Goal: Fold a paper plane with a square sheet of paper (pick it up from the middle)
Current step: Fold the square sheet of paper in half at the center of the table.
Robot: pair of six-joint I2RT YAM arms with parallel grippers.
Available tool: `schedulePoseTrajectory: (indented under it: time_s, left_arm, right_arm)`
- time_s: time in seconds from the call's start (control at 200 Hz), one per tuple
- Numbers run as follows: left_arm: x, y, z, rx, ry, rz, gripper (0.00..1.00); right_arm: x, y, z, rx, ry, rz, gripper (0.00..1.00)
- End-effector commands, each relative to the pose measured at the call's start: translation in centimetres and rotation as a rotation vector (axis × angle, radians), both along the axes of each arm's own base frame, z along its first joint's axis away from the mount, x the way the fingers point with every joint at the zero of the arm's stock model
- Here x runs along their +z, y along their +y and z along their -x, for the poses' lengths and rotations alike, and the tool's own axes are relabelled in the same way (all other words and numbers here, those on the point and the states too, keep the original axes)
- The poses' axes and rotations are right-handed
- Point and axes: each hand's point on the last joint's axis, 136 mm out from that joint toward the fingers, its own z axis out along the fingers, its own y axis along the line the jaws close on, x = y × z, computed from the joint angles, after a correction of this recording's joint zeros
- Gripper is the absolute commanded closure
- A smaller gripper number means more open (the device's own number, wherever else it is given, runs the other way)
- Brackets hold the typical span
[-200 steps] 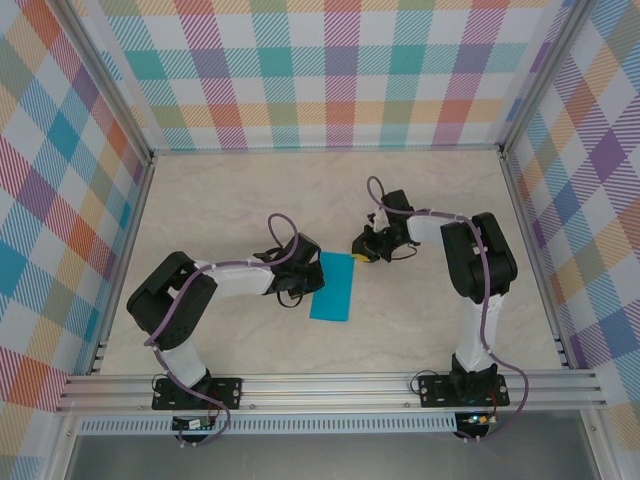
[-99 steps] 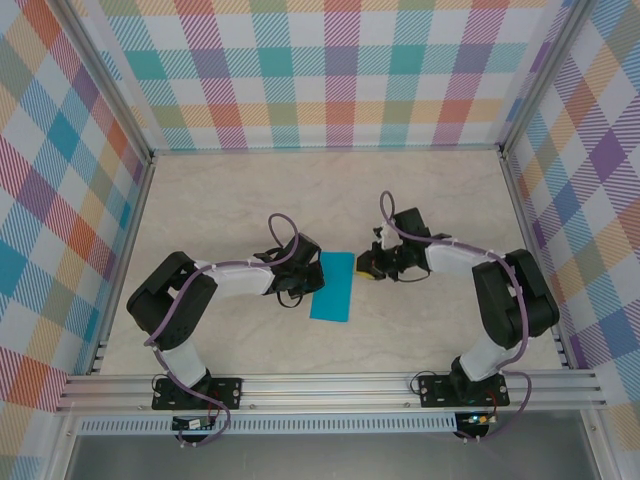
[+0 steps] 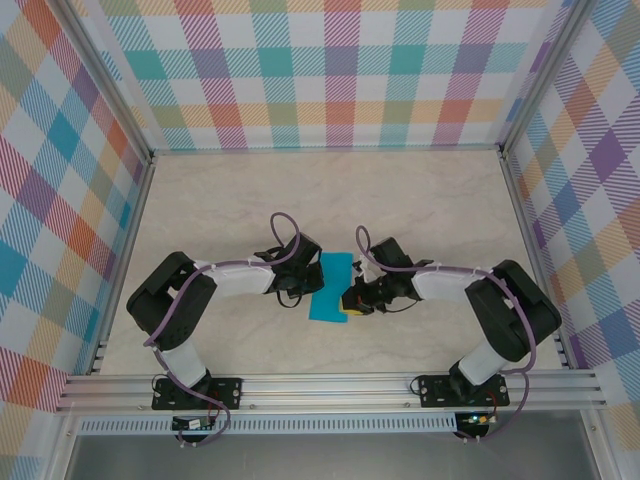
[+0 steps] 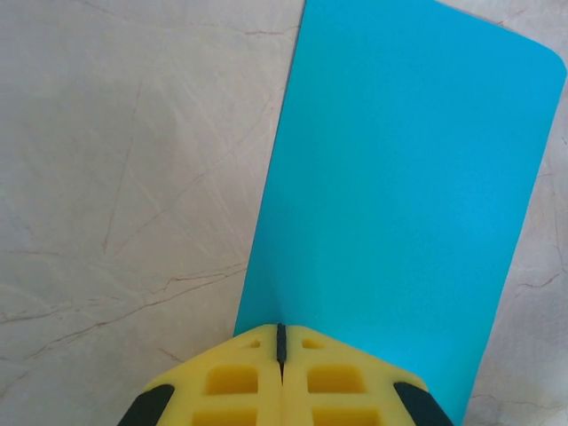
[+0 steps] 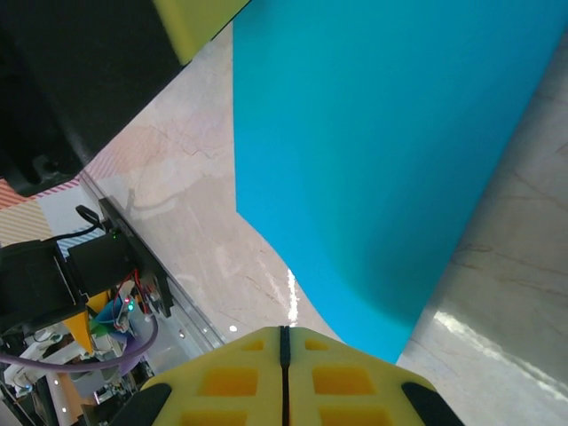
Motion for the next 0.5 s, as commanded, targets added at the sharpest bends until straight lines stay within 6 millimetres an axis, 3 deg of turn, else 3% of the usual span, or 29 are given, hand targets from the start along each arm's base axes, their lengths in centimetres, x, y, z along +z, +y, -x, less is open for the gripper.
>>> schedulePoseTrajectory:
  time_s: [0.0, 0.17, 0.285, 0.395, 0.5]
  left_arm:
    - [-2.4, 2.4, 2.5, -0.018, 0.099, -0.128, 1.00]
    - [-2.2, 2.3, 2.5, -0.018, 0.094, -0.118, 1.00]
    - [-2.1, 2.3, 2.4, -0.017, 0.087, -0.122, 1.00]
    - [-1.9, 2.8, 2.6, -0.024, 0.095, -0.151, 1.00]
    - [-1.7, 2.7, 2.6, -0.031, 0.094, -0.149, 1.00]
  right_arm:
    - [-1.7, -0.3, 1.2, 0.030, 0.027, 0.004, 0.92]
    - [-4.7, -2.3, 3.1, 0.043, 0.075, 0.116, 0.92]
    - [-3.9, -3.0, 3.9, 0.073, 0.056, 0.125, 0.90]
    - [-1.2, -2.3, 2.1, 0.062, -0.029, 0.106, 0.89]
    - [-0.9, -4.1, -1.9, -0.045, -0.152, 0.310, 0.92]
